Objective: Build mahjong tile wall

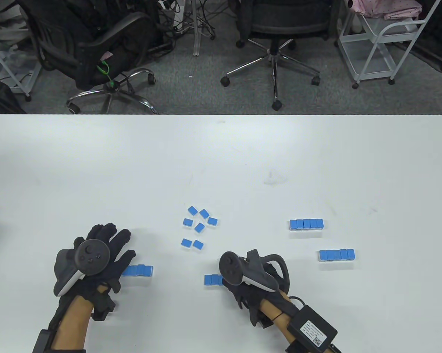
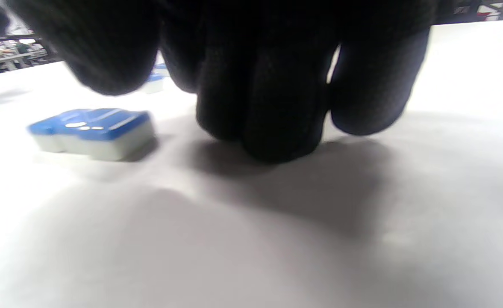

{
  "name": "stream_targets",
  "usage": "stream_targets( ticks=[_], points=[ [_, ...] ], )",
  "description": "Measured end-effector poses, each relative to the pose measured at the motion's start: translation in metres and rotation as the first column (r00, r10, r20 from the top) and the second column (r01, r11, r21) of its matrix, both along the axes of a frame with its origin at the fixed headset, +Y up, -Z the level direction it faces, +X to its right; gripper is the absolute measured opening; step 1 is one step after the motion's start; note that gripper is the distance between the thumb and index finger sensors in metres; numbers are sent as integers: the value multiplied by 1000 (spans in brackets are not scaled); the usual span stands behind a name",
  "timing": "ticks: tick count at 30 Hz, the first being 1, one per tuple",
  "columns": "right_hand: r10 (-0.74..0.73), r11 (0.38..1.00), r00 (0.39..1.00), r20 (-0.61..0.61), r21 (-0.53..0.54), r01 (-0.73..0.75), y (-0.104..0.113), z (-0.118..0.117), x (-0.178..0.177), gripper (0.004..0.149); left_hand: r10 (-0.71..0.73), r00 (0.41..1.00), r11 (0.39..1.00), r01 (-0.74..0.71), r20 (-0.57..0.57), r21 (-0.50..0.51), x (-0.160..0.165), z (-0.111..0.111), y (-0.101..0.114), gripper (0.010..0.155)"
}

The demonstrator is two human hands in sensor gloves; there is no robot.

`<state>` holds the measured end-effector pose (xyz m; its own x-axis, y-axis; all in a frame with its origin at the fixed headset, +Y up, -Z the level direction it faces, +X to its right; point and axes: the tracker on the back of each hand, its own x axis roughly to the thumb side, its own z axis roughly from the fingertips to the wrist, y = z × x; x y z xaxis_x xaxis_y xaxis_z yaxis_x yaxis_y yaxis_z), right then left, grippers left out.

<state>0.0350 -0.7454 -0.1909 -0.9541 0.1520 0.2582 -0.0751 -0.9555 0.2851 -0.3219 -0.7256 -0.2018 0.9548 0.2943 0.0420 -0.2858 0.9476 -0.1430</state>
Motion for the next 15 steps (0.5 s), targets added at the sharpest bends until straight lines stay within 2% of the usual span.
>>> stream_targets(
  ticks=[2, 6, 11, 15],
  points=[
    [25, 1000, 1000, 14, 12, -25, 1, -6, 2, 60, 1, 1000, 1000, -1, 2, 2, 1, 0, 0, 65],
    [85, 996, 996, -37, 1, -85, 6, -18, -10, 67, 0, 1000, 1000, 0, 8, 5, 1, -2, 0, 65],
    [187, 982, 980, -67, -15, -188, 6, -40, -45, 69, 9, 1000, 1000, -9, 6, 6, 1, -3, 1, 64],
    [255, 967, 963, -88, 23, -254, 3, -50, -72, 68, 9, 1000, 1000, -9, 4, 3, 0, -3, 1, 64]
  ],
)
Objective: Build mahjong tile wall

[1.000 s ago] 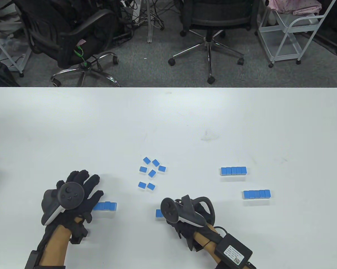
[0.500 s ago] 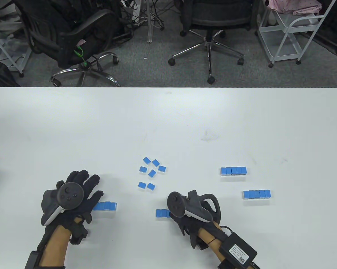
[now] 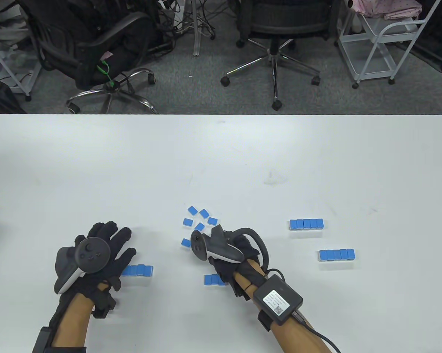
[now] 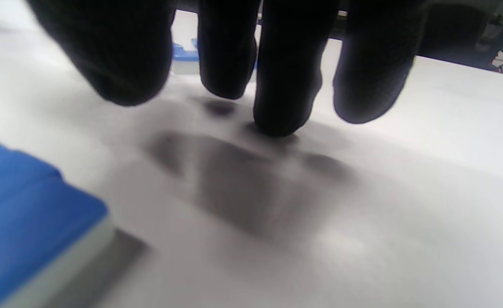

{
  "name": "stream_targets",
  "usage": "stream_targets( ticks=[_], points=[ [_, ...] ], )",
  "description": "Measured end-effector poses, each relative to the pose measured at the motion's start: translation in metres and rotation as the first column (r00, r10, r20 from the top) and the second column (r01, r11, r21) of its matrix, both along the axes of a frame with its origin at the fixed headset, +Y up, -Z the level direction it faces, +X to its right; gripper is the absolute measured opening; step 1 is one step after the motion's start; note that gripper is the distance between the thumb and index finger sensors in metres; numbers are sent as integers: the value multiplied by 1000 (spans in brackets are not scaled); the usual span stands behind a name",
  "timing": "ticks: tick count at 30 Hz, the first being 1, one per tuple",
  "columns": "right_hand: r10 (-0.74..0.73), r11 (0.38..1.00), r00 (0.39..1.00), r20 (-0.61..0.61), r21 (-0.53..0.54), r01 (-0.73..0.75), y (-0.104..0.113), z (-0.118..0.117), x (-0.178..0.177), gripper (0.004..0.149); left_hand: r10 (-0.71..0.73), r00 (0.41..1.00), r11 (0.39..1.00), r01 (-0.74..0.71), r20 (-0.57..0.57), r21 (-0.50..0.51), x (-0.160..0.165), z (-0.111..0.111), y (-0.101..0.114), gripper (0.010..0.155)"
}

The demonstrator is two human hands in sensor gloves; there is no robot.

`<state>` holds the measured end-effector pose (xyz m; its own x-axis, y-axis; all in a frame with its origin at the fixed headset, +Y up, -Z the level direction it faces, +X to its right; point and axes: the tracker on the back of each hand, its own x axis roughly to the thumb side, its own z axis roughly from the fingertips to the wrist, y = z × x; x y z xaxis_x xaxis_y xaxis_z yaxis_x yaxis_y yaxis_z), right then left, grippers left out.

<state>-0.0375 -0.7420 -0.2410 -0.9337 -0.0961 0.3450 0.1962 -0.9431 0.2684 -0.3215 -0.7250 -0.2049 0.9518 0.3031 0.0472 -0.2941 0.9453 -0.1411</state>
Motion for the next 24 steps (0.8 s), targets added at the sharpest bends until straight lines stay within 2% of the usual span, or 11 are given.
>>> stream_targets(
  ticks=[8, 13, 20, 24],
  points=[
    [105, 990, 994, -19, 100, -102, -3, -5, -25, 62, -1, 1000, 1000, 1, 5, 1, 1, -2, 0, 65],
    [115, 984, 993, -23, 136, -111, -5, -4, -26, 58, 0, 1000, 1000, 0, 6, 3, 1, -2, 0, 64],
    [129, 984, 991, -23, 128, -125, -5, -5, -30, 61, -3, 1000, 1000, 3, 7, 0, 1, -2, 0, 64],
    [102, 982, 995, -22, 160, -97, -4, -3, -30, 55, -2, 1000, 1000, 2, 5, -2, 1, -2, 0, 64]
  ],
)
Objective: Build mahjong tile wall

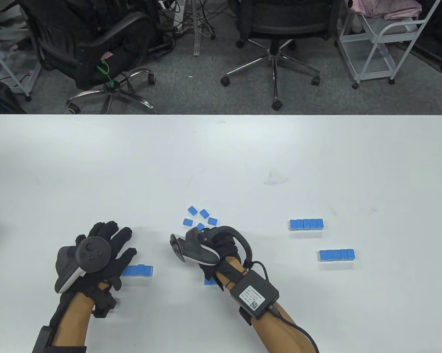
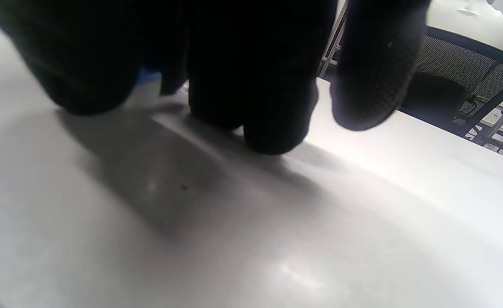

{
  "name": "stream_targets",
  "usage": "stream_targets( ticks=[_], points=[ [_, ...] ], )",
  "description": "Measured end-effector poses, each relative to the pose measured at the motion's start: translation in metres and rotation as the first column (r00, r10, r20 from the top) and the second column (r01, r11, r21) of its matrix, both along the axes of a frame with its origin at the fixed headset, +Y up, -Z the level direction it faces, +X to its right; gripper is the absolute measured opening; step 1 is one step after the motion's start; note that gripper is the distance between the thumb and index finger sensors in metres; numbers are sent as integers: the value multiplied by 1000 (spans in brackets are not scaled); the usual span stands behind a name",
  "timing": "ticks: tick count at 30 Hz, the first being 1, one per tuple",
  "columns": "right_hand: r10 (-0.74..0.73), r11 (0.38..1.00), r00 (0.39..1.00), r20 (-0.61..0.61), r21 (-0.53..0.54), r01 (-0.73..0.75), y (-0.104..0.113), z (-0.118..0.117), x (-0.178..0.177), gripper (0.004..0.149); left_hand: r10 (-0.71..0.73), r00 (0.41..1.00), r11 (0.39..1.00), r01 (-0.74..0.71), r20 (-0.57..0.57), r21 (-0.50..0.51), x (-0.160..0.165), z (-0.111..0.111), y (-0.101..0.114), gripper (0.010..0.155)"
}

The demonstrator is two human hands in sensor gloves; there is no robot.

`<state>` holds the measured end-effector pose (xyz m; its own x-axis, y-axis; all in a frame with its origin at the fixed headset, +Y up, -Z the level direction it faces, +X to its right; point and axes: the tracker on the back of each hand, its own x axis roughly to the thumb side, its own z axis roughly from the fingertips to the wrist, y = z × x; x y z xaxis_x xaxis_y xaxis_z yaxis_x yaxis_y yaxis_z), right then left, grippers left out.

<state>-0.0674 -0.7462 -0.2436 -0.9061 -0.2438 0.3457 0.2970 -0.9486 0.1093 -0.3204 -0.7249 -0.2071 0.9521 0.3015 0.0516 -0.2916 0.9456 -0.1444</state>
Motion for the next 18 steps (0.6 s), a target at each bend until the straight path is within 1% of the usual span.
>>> stream_targets(
  ticks=[3, 5, 8, 10, 14, 16, 18],
  points=[
    [-16, 1000, 1000, -21, -25, 16, 1, 2, 4, 56, 1, 1000, 1000, -1, 0, -1, 0, 0, 0, 64],
    [-31, 997, 999, -26, -66, 29, 4, 3, 14, 56, 2, 1000, 1000, -2, 0, -1, 0, 0, 0, 64],
    [-86, 986, 996, 5, -145, 86, 7, 5, 38, 56, 1, 1000, 1000, -1, -2, -1, 0, 0, 0, 64],
    [-77, 980, 997, 24, -184, 80, 6, 13, 63, 56, 1, 1000, 1000, -1, -3, 1, -1, 0, 0, 64],
    [-103, 970, 994, 49, -218, 111, 3, 32, 93, 57, -1, 1000, 1000, 1, -2, 2, 0, 0, 0, 64],
    [-135, 964, 989, 54, -222, 143, 3, 41, 99, 57, -3, 1000, 1000, 3, 0, 0, 0, 0, 0, 64],
    [-146, 969, 989, 39, -194, 151, 1, 51, 99, 57, -4, 1000, 1000, 4, 2, 0, 0, 0, 0, 64]
  ],
)
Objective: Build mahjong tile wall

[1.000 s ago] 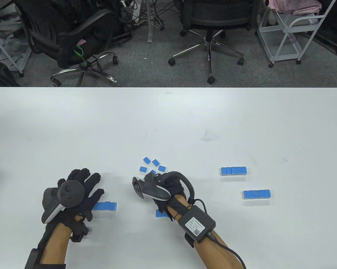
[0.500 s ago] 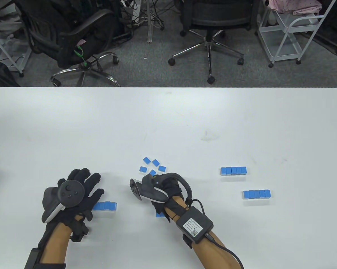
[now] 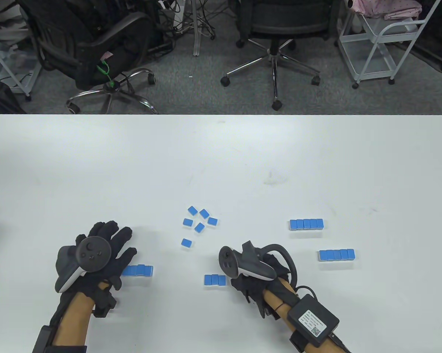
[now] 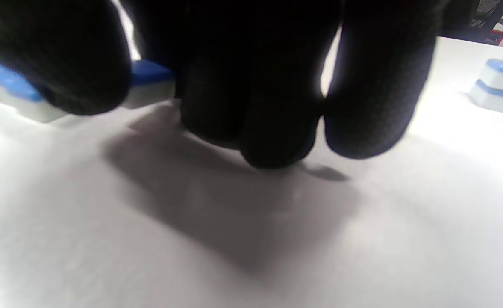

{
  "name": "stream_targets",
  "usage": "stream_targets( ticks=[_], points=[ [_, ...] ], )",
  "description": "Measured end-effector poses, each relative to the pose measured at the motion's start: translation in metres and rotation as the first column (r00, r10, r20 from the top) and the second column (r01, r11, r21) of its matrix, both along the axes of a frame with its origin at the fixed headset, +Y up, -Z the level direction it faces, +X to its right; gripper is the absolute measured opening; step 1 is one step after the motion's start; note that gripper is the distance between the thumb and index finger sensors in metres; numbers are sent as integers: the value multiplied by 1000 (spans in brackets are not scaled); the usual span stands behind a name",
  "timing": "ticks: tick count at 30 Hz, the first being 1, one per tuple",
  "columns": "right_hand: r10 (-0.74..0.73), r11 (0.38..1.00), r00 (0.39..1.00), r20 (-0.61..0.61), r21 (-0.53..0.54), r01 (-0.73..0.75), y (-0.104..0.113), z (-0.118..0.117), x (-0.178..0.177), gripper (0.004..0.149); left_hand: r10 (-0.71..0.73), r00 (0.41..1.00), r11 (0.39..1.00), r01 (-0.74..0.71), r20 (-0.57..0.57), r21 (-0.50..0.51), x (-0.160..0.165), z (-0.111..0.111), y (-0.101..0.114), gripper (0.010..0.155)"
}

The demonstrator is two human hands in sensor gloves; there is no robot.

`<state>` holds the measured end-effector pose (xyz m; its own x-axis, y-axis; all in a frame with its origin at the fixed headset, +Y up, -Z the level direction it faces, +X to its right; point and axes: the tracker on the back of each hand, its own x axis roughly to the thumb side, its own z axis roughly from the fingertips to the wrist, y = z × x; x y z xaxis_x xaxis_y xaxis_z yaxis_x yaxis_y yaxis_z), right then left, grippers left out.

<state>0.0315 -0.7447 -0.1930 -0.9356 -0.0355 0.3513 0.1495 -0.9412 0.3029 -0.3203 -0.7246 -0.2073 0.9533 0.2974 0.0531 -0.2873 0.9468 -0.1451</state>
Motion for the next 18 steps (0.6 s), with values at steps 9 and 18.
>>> stream_targets(
  ticks=[9, 18],
  points=[
    [7, 997, 999, -41, 73, -4, -4, 11, -6, 58, 0, 1000, 1000, 0, -7, -6, -2, 2, -1, 64],
    [-9, 996, 999, -51, 89, 13, -6, 13, -8, 59, -6, 1000, 1000, 5, -6, -11, -1, 2, -2, 64]
  ],
)
